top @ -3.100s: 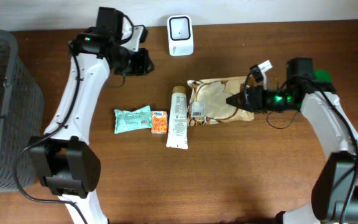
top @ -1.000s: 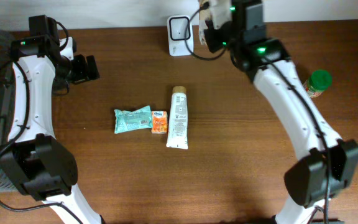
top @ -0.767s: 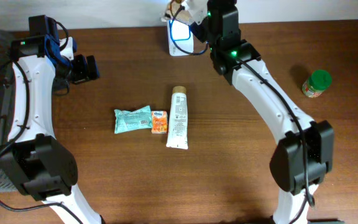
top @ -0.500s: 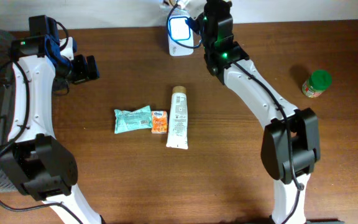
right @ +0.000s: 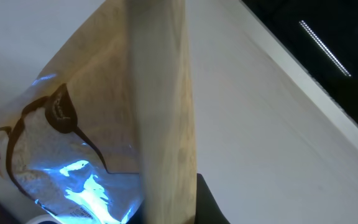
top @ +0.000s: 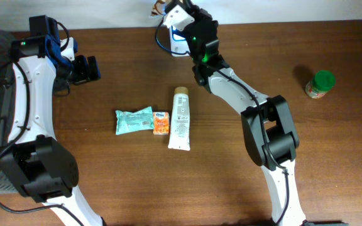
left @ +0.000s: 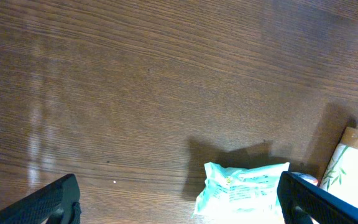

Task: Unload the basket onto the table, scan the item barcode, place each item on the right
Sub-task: 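Hold the rice bag in front of the scanner with right gripper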

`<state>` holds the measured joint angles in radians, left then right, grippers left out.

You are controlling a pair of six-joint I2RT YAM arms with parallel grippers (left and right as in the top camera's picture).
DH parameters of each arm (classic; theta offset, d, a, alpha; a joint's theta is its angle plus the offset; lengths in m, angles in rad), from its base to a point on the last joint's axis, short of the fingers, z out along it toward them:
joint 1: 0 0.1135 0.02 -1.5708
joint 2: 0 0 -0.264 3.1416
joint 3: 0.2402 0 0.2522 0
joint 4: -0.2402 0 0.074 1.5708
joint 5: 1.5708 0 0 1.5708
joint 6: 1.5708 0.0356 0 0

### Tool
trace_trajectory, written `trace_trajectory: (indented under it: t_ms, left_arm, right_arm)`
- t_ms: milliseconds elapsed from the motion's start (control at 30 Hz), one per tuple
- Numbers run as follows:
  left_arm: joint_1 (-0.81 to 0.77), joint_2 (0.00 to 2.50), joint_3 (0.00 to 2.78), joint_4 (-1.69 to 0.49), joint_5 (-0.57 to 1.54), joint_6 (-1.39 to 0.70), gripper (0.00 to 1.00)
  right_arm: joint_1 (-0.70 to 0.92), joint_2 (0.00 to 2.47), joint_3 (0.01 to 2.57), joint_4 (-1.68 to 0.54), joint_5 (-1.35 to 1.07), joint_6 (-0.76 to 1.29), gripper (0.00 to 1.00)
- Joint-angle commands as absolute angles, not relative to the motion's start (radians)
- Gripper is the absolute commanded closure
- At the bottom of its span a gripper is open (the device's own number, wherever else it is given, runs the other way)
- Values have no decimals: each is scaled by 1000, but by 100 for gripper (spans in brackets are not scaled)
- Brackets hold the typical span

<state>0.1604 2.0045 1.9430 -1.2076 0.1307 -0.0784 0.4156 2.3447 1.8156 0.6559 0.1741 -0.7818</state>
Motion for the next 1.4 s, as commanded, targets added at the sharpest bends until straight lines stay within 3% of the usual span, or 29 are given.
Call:
trace_trajectory:
  t_ms: [0, 667, 1367]
  left_arm:
    - [167, 1987, 1946, -1207, 141, -73, 1]
    - [167, 1987, 1946, -1206, 141, -73, 1]
    - [167, 1987, 1946, -1206, 141, -73, 1]
  right_arm:
    - [422, 2358, 1848, 679, 135, -774, 96]
    - [423, 2431, 1852, 869, 131, -775, 96]
    - [412, 2402, 1851, 895, 144, -808, 96]
